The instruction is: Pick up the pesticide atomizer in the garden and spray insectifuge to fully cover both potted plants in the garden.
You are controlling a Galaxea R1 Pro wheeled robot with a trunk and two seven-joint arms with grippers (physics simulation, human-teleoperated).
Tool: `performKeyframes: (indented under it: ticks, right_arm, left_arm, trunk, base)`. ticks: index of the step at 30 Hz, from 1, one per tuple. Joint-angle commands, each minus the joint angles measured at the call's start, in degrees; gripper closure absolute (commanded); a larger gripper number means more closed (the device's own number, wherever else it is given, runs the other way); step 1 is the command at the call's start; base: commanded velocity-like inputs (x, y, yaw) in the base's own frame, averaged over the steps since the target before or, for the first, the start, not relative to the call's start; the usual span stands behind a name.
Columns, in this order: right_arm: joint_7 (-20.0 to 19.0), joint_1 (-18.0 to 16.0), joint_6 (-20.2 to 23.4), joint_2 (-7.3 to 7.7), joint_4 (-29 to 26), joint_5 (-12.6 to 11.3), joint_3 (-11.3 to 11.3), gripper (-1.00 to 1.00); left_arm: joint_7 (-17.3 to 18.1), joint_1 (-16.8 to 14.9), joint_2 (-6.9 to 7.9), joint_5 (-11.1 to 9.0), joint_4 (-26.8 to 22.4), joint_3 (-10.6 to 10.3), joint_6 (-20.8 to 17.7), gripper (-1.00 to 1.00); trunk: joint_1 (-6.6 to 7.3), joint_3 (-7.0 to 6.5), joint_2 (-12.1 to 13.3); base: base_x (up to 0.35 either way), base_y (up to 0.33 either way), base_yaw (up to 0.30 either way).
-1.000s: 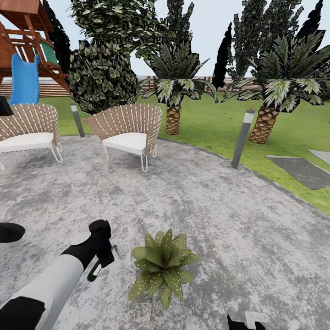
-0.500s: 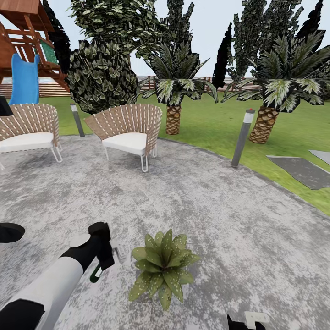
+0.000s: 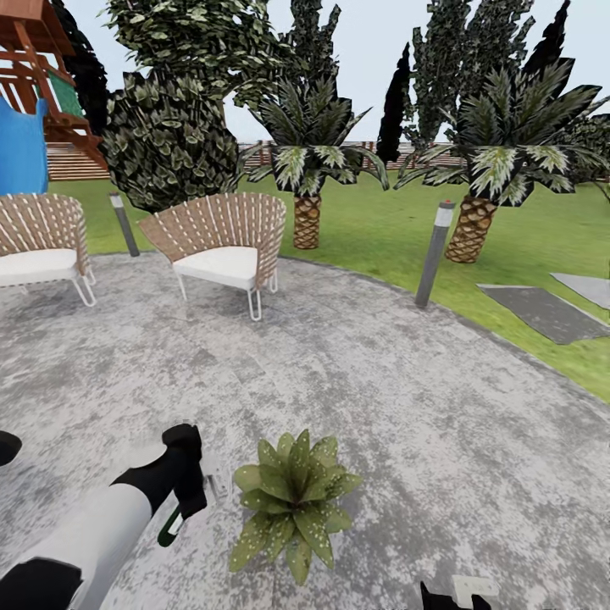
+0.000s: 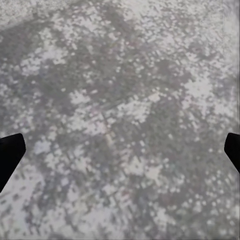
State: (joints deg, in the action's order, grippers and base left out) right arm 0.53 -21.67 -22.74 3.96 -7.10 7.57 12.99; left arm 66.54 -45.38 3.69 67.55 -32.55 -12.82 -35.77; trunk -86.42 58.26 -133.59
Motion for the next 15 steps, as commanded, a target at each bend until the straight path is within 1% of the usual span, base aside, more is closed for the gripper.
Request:
performKeyframes:
  ticks: [1,3,5,8,12,15]
  right_arm:
    - [0.07,-0.04,-0.20,-0.01,0.06,0.62,0.46,-1.00]
    - [0.06,-0.04,-0.20,-0.06,0.06,0.60,0.46,-1.00]
    - [0.06,-0.04,-0.20,-0.05,0.06,0.60,0.46,-1.00]
    - [0.05,-0.04,-0.20,-0.06,0.06,0.61,0.46,-1.00]
    - [0.01,-0.04,-0.20,-0.06,0.06,0.61,0.46,-1.00]
    - [0.01,-0.04,-0.20,-0.06,0.06,0.60,0.46,-1.00]
  left_arm:
    - [0.20,0.00,0.11,0.02,1.59,-0.19,-0.40,1.00]
    - [0.02,0.02,0.32,0.03,3.52,-0.03,-0.37,1.00]
    - [-0.06,0.02,0.56,-0.01,4.31,0.10,-0.36,1.00]
    - [-0.16,0.03,1.35,-0.12,4.57,0.08,-0.35,1.00]
    - [-0.18,0.03,1.31,-0.14,4.39,0.07,-0.43,1.00]
    - [-0.34,0.10,1.25,-0.28,4.64,0.07,-0.47,1.00]
  trunk:
    - [0.01,0.05,-0.02]
    - [0.01,0.05,-0.02]
    - [0.01,0.05,-0.02]
    - [0.01,0.05,-0.02]
    - [0.01,0.05,-0.02]
    - [0.01,0.05,-0.02]
  base:
    - [0.000,0.000,-0.035]
    - [0.000,0.000,-0.017]
    - [0.000,0.000,-0.005]
    - [0.006,0.006,-0.001]
    - [0.120,0.112,0.000]
    - [0.052,0.042,0.000]
